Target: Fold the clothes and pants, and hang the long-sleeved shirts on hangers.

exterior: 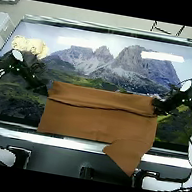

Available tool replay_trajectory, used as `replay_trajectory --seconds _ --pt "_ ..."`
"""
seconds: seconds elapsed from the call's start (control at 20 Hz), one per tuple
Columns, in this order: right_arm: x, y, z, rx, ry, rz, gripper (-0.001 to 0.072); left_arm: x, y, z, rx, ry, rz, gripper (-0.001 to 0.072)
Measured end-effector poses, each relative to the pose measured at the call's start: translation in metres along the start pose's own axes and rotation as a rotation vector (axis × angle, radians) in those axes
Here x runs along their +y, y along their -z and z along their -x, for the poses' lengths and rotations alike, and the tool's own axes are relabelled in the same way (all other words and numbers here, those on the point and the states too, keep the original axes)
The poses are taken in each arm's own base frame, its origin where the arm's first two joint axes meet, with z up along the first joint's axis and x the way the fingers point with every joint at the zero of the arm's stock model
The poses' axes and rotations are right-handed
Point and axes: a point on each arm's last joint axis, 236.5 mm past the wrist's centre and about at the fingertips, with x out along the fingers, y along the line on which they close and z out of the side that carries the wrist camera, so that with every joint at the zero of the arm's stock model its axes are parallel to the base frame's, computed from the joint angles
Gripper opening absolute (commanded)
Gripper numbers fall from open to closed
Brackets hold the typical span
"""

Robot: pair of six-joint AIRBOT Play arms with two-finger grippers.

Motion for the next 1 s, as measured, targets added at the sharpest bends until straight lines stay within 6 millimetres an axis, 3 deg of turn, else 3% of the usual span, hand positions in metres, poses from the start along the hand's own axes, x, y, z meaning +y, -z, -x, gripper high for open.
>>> replay_trajectory --seconds 0.2,0.25,0.3,0.35,0.45,0.55,0.7,0.8,1.0 --pt "-0.001 0.01 -0.008 0.043 0.005 0.002 0.0044 0.01 0.004 -0.015 0.013 -0.019 0.02 0.0025" --pt "-0.002 0.013 -0.01 0.052 0.004 0.001 0.0147 0.011 0.004 -0.019 0.016 -0.019 0.023 0.0152" --pt "-0.001 0.014 -0.011 0.057 0.002 -0.001 0.0317 0.012 0.004 -0.021 0.014 -0.019 0.025 0.0388" --pt "-0.002 0.015 -0.009 0.06 0.001 -0.003 0.0368 0.011 0.004 -0.021 0.011 -0.015 0.028 0.0498" --pt "-0.008 0.015 0.002 0.065 -0.008 -0.021 0.0507 0.011 0.002 -0.011 -0.019 -0.008 0.029 0.0498" --pt "-0.022 0.021 0.021 0.079 -0.024 -0.064 0.0576 0.014 0.006 0.007 -0.045 -0.002 0.039 0.0494" --pt "-0.05 0.051 0.041 0.117 -0.039 -0.161 0.0575 0.022 0.034 0.024 -0.059 0.02 0.092 0.0474" --pt "-0.064 0.076 0.041 0.137 -0.045 -0.219 0.0574 0.029 0.064 0.014 -0.044 0.04 0.128 0.0473" --pt "-0.072 0.117 0.026 0.186 -0.06 -0.275 0.0573 0.041 0.124 -0.031 -0.005 0.081 0.176 0.0462"
